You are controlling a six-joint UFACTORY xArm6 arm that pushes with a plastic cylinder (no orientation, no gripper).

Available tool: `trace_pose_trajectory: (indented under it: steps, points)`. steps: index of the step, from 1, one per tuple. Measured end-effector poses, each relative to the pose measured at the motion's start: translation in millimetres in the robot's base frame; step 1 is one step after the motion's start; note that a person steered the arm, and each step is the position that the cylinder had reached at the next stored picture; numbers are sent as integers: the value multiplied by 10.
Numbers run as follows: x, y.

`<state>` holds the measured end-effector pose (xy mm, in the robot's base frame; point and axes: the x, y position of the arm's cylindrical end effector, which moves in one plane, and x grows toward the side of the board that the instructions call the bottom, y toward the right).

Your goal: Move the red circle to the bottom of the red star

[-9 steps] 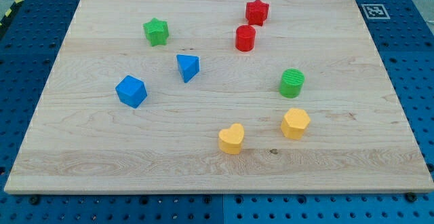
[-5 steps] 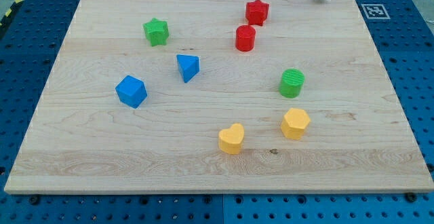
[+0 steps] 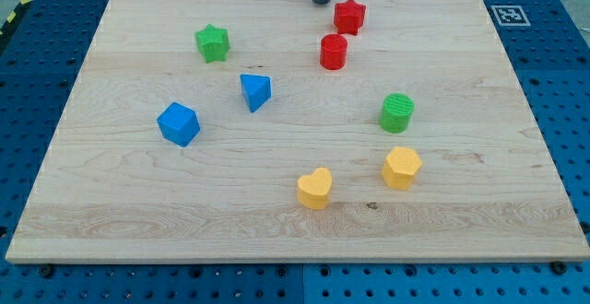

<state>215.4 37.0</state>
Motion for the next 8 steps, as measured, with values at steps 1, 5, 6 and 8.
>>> trace_pose_trajectory:
  steps: [1,5,6,8]
  points:
    - [137,-6]
    - [537,360]
    - [567,349]
    - [914,-645]
